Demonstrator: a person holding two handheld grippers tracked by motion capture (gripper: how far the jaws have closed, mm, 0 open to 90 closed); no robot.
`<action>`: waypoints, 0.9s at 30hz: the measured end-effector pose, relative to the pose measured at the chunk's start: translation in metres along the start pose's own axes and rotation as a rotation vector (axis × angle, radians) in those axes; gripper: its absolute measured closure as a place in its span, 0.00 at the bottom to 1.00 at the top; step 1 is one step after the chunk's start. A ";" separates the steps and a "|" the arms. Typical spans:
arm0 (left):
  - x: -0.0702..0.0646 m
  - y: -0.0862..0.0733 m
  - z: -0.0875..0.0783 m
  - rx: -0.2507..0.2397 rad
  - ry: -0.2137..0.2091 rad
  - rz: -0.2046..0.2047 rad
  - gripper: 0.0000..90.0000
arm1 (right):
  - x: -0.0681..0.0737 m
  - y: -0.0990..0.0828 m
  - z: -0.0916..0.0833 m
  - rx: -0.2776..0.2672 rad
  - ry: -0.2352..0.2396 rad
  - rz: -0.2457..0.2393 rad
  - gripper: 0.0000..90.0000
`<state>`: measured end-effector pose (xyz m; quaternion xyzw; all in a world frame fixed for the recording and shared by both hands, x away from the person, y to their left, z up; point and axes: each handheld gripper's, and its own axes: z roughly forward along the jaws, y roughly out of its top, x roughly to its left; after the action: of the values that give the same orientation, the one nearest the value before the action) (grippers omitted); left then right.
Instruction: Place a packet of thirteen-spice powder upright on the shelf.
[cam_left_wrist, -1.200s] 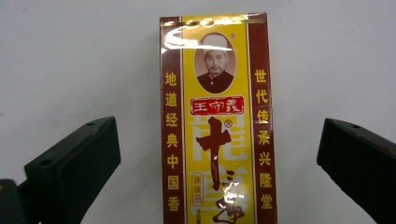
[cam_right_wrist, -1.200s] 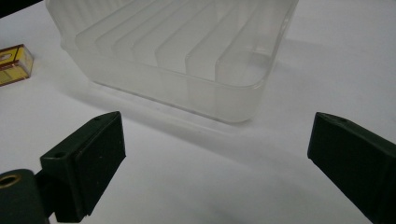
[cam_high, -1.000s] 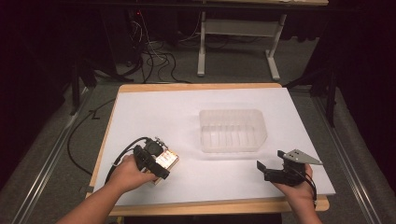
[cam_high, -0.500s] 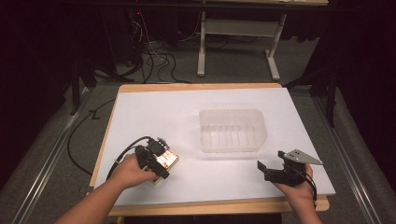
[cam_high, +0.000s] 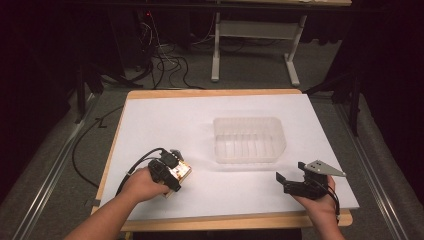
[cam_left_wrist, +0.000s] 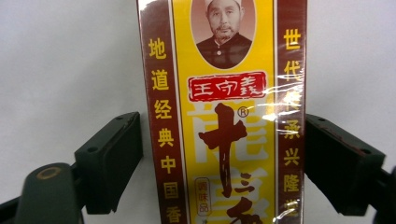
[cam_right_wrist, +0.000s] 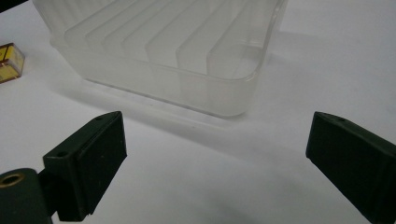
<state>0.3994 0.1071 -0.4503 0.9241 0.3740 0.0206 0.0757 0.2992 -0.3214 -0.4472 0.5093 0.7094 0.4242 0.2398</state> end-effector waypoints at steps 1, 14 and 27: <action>0.000 0.000 -0.001 -0.003 -0.003 0.001 0.22 | 0.000 0.000 0.000 0.000 0.001 0.001 0.06; 0.000 -0.008 -0.005 -0.069 0.007 -0.003 0.36 | 0.001 -0.001 0.000 0.001 0.002 0.008 0.07; -0.001 -0.015 -0.018 -0.188 0.004 0.001 0.36 | 0.001 -0.001 -0.001 -0.004 -0.005 -0.001 0.07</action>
<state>0.3871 0.1195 -0.4347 0.9130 0.3703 0.0573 0.1613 0.2975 -0.3210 -0.4470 0.5094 0.7081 0.4243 0.2431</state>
